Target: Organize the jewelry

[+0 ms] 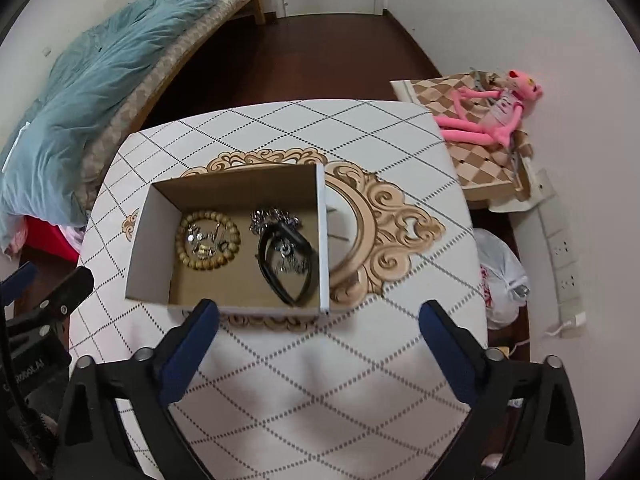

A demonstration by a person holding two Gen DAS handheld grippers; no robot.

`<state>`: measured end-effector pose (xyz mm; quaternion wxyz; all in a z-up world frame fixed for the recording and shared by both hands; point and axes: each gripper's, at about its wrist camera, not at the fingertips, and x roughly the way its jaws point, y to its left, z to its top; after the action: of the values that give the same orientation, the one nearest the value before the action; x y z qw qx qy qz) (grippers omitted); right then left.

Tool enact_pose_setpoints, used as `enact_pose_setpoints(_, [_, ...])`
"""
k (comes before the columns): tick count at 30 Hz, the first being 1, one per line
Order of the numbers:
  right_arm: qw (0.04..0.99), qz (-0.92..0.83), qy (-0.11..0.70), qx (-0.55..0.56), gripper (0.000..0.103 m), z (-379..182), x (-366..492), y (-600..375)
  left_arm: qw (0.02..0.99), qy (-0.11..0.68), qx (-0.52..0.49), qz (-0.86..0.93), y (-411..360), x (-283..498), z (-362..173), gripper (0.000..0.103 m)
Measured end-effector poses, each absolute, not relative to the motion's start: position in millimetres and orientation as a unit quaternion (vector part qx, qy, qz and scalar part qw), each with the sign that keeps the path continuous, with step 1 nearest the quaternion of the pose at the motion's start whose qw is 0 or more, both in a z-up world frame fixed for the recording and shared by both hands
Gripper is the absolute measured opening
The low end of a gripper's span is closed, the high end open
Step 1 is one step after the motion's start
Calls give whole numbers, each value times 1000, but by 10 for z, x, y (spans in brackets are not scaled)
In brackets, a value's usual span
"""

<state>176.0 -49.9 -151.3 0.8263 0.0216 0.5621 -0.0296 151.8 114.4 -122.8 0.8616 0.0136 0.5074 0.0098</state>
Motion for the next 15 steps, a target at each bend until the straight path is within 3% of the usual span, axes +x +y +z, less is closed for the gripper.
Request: enact_pose_setpoints(15, [879,-61,473,3,102,-332,702,-474,896,444,-2,-19,1089,588,-285,103])
